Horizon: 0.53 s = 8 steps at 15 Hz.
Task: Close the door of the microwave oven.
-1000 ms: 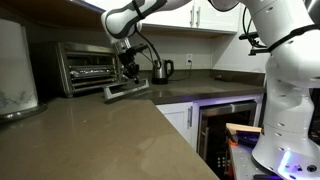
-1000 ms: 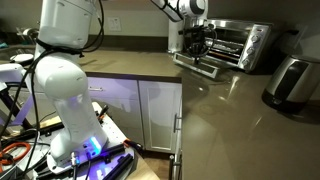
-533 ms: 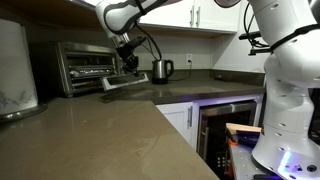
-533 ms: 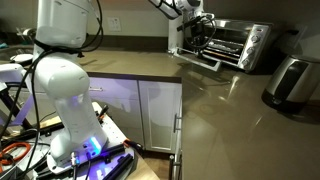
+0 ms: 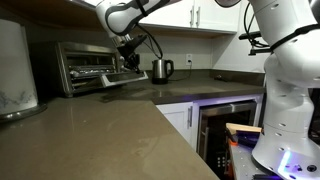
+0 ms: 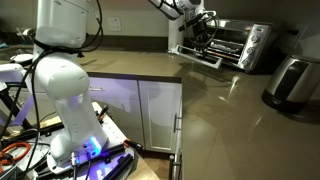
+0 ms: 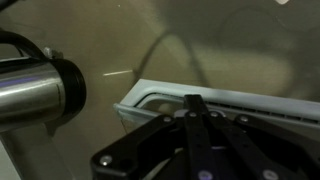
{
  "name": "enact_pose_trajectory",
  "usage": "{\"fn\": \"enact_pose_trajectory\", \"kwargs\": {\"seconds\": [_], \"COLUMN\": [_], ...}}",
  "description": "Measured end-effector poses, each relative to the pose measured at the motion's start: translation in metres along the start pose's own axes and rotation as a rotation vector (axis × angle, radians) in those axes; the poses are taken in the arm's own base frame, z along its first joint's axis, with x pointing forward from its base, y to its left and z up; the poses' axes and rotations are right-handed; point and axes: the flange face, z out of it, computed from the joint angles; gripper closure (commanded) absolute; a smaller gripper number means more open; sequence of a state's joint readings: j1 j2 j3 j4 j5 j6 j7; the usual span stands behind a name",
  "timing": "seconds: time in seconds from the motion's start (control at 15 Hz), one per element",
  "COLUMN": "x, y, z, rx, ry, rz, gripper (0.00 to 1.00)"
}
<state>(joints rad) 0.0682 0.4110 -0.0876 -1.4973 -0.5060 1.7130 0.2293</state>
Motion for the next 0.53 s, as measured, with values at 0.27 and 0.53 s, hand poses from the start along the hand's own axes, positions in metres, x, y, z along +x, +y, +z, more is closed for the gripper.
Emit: {"fn": "enact_pose_trajectory", "kwargs": {"seconds": [0.27, 0.53], "x": [0.0, -0.001], "y": [0.001, 0.008], "z": [-0.003, -0.017], "rx": [-0.009, -0.023], "ry": [0.011, 0.056], "rz": [0.004, 0.01], "gripper": [1.0, 1.0]}}
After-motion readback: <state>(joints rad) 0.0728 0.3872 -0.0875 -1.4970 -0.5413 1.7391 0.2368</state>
